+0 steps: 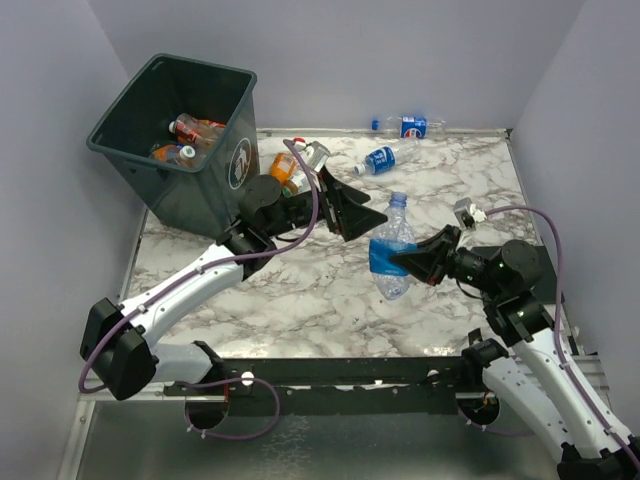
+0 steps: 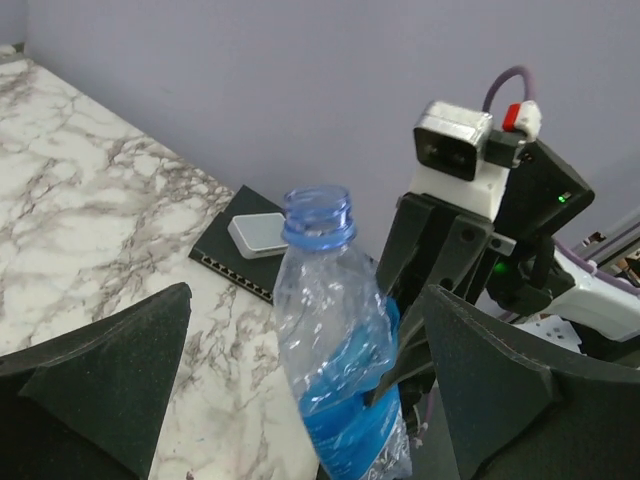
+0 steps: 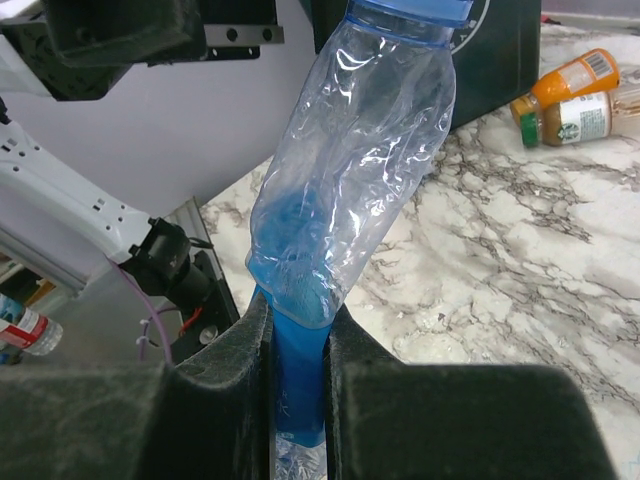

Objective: Put the plastic bottles in the bin
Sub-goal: Pick up the plastic bottle at the center of the board.

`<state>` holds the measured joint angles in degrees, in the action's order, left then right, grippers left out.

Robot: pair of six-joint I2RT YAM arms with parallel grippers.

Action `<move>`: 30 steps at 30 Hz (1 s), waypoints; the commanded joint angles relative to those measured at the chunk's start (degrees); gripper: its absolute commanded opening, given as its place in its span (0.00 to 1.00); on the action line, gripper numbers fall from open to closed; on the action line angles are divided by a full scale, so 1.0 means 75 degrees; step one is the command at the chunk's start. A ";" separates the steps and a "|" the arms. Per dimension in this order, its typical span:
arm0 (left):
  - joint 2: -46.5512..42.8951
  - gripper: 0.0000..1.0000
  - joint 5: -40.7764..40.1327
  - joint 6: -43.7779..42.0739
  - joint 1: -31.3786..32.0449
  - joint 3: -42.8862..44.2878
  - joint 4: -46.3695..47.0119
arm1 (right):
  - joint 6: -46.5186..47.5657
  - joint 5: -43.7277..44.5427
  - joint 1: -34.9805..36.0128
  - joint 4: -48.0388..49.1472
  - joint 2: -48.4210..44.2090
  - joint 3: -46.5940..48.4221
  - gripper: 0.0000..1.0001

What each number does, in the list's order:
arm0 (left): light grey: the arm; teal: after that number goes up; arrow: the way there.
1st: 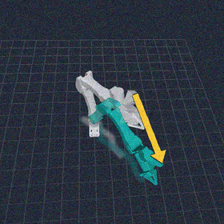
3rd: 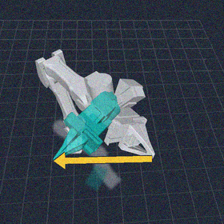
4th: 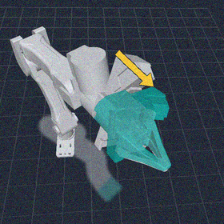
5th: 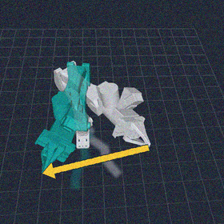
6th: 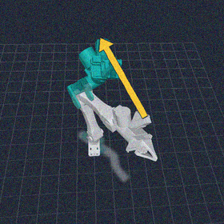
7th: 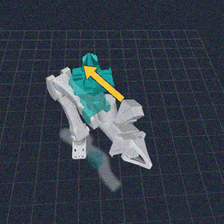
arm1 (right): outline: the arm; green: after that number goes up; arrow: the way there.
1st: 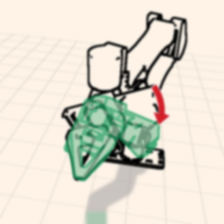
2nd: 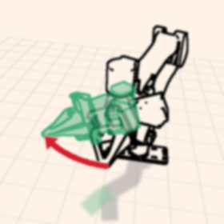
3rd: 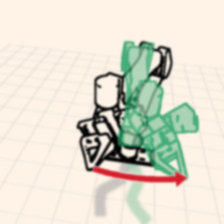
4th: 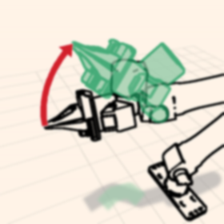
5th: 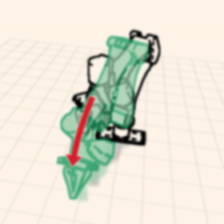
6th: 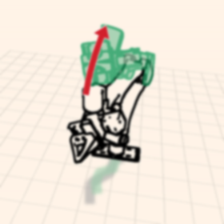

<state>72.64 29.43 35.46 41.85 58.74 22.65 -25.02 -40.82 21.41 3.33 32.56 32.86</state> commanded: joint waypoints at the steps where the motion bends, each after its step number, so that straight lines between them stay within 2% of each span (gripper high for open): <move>1: 0.0289 0.99 0.0080 -0.0228 0.0204 0.0595 0.0261 | 0.0100 -0.0298 0.0095 -0.0105 0.0168 0.0084 0.00; 5: 0.0666 0.99 -0.0027 -0.0362 0.0418 0.0899 0.0156 | 0.0131 -0.0226 0.0151 -0.0161 0.0286 0.0103 0.00; 11: 0.1078 0.99 -0.0738 -0.1050 0.0668 0.1347 -0.1107 | 0.0190 -0.0206 0.0189 -0.0244 0.0342 0.0154 0.01; 15: 0.1309 0.97 -0.0954 -0.1032 0.0708 0.1541 -0.1451 | 0.0199 -0.0224 0.0221 -0.0220 0.0435 0.0160 0.00; 22: 0.1560 0.66 -0.0634 -0.0880 0.0842 0.1694 -0.1484 | 0.0245 -0.0059 0.0255 -0.0356 0.0573 0.0215 0.00; 29: 0.1498 0.23 -0.0680 -0.1056 0.0937 0.1662 -0.1479 | 0.0250 0.0048 0.0293 -0.0421 0.0596 0.0266 0.01; 30: 0.1464 0.18 -0.0704 -0.1083 0.0944 0.1660 -0.1485 | 0.0250 0.0018 0.0293 -0.0421 0.0583 0.0286 0.05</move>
<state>84.03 23.97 29.61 48.12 69.76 12.25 -23.59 -40.75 22.98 0.38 37.21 32.95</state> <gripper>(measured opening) 0.359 0.159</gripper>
